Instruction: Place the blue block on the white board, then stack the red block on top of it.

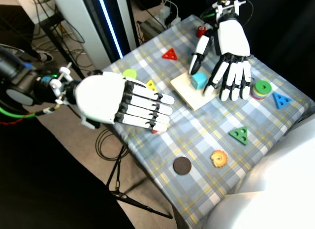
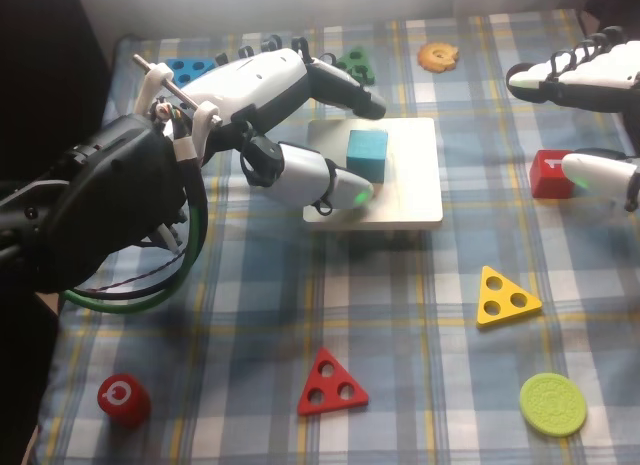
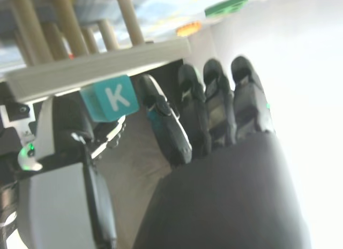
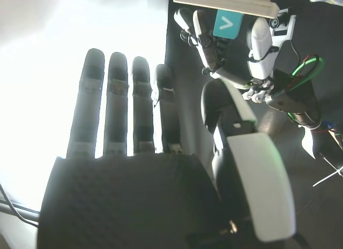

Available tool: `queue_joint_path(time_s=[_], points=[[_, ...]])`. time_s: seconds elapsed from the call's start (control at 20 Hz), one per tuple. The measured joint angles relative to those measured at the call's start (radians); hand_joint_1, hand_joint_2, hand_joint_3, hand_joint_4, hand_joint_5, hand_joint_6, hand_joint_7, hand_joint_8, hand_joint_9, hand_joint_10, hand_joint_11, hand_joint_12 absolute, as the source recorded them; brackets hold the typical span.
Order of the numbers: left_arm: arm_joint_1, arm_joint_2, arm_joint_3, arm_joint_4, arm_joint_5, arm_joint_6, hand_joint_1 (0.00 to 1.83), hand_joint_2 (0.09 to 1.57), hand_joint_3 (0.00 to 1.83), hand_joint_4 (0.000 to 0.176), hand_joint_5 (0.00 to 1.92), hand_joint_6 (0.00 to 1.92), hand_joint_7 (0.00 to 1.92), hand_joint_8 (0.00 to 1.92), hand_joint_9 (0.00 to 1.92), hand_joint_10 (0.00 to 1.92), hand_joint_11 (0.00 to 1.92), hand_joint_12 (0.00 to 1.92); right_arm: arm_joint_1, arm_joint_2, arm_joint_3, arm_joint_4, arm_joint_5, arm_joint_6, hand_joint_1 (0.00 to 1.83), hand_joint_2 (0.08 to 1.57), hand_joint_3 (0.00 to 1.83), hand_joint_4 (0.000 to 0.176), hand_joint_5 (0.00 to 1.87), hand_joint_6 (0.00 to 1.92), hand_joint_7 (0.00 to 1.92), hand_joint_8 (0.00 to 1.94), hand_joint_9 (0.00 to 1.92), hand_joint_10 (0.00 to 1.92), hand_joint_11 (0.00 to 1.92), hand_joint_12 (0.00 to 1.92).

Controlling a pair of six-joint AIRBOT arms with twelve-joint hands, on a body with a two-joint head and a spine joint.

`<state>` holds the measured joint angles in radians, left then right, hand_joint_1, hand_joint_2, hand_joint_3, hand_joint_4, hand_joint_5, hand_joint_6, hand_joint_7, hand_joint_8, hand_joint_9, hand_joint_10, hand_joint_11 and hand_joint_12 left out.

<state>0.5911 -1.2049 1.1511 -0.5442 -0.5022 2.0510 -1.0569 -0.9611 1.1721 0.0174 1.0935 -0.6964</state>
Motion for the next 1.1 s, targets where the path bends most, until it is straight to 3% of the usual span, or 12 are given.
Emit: queue_joint_path(time_s=[0.05, 0.25, 0.4, 0.45, 0.55, 0.6, 0.65, 0.75, 0.85, 0.95, 1.0, 1.1], points=[[0.004, 0.005, -0.009, 0.011, -0.011, -0.030, 0.79, 0.90, 0.00, 0.172, 0.34, 0.00, 0.26, 0.00, 0.13, 0.00, 0.00, 0.00, 0.000, 0.000, 0.000, 0.000, 0.000, 0.000, 0.67, 1.20, 0.00, 0.029, 0.34, 0.00, 0.36, 0.00, 0.34, 0.00, 0.31, 0.01], [0.050, 0.082, -0.063, 0.128, -0.082, -0.313, 0.71, 0.86, 0.00, 0.176, 0.18, 0.00, 0.09, 0.00, 0.04, 0.00, 0.00, 0.00, 0.013, -0.006, 0.016, -0.002, -0.025, 0.001, 0.81, 1.08, 0.00, 0.049, 0.39, 0.01, 0.39, 0.01, 0.36, 0.01, 0.35, 0.04], [0.098, 0.174, -0.102, 0.190, -0.214, -0.517, 0.69, 0.84, 0.00, 0.176, 0.16, 0.00, 0.10, 0.01, 0.01, 0.00, 0.00, 0.00, 0.033, -0.033, 0.049, 0.008, -0.086, 0.001, 0.81, 1.02, 0.00, 0.043, 0.42, 0.00, 0.41, 0.00, 0.39, 0.01, 0.37, 0.06], [0.121, 0.214, -0.126, 0.206, -0.262, -0.571, 0.71, 0.82, 0.00, 0.176, 0.17, 0.00, 0.09, 0.00, 0.05, 0.00, 0.11, 0.09, 0.048, -0.048, 0.064, 0.004, -0.119, 0.001, 0.82, 1.01, 0.00, 0.038, 0.44, 0.01, 0.42, 0.01, 0.40, 0.01, 0.39, 0.08], [0.155, 0.265, -0.171, 0.236, -0.326, -0.612, 0.71, 0.81, 0.00, 0.176, 0.16, 0.00, 0.08, 0.00, 0.03, 0.00, 0.04, 0.08, 0.066, -0.067, 0.088, 0.001, -0.164, 0.001, 0.81, 1.00, 0.00, 0.024, 0.47, 0.01, 0.45, 0.01, 0.44, 0.00, 0.38, 0.20], [0.179, 0.291, -0.198, 0.263, -0.356, -0.637, 0.68, 0.82, 0.00, 0.170, 0.16, 0.00, 0.09, 0.00, 0.04, 0.00, 0.01, 0.05, 0.072, -0.072, 0.098, 0.001, -0.188, 0.000, 0.81, 1.00, 0.00, 0.033, 0.49, 0.00, 0.45, 0.00, 0.44, 0.00, 0.29, 0.41], [0.205, 0.314, -0.217, 0.288, -0.383, -0.676, 0.70, 0.82, 0.00, 0.153, 0.17, 0.00, 0.09, 0.00, 0.03, 0.00, 0.00, 0.01, 0.080, -0.075, 0.105, 0.001, -0.210, -0.004, 0.83, 1.00, 0.00, 0.037, 0.52, 0.00, 0.46, 0.00, 0.46, 0.00, 0.21, 0.64], [0.248, 0.349, -0.236, 0.318, -0.426, -0.744, 0.75, 0.80, 0.00, 0.159, 0.15, 0.00, 0.06, 0.00, 0.00, 0.00, 0.00, 0.00, 0.089, -0.081, 0.118, 0.005, -0.239, -0.015, 0.86, 1.01, 0.00, 0.025, 0.55, 0.00, 0.49, 0.00, 0.48, 0.00, 0.11, 0.91], [0.306, 0.405, -0.274, 0.316, -0.488, -0.793, 0.76, 0.79, 0.00, 0.137, 0.18, 0.01, 0.09, 0.01, 0.02, 0.01, 0.00, 0.00, 0.102, -0.097, 0.134, 0.016, -0.273, -0.026, 0.87, 1.02, 0.00, 0.026, 0.59, 0.00, 0.51, 0.00, 0.49, 0.00, 0.09, 0.97], [0.363, 0.446, -0.312, 0.305, -0.558, -0.796, 0.74, 0.81, 0.00, 0.110, 0.21, 0.01, 0.13, 0.01, 0.05, 0.01, 0.01, 0.01, 0.108, -0.110, 0.144, 0.020, -0.296, -0.035, 0.91, 1.01, 0.00, 0.013, 0.64, 0.02, 0.54, 0.01, 0.52, 0.01, 0.10, 0.98], [0.404, 0.458, -0.329, 0.287, -0.604, -0.797, 0.75, 0.81, 0.00, 0.107, 0.21, 0.01, 0.15, 0.01, 0.06, 0.01, 0.01, 0.01, 0.112, -0.116, 0.153, 0.022, -0.307, -0.037, 0.91, 1.01, 0.00, 0.013, 0.65, 0.02, 0.54, 0.01, 0.52, 0.01, 0.10, 0.98], [0.452, 0.462, -0.341, 0.252, -0.636, -0.797, 0.75, 0.82, 0.00, 0.119, 0.23, 0.01, 0.14, 0.00, 0.06, 0.00, 0.00, 0.01, 0.113, -0.120, 0.165, 0.036, -0.322, -0.039, 0.90, 1.01, 0.00, 0.007, 0.66, 0.02, 0.54, 0.01, 0.53, 0.01, 0.11, 0.98]])
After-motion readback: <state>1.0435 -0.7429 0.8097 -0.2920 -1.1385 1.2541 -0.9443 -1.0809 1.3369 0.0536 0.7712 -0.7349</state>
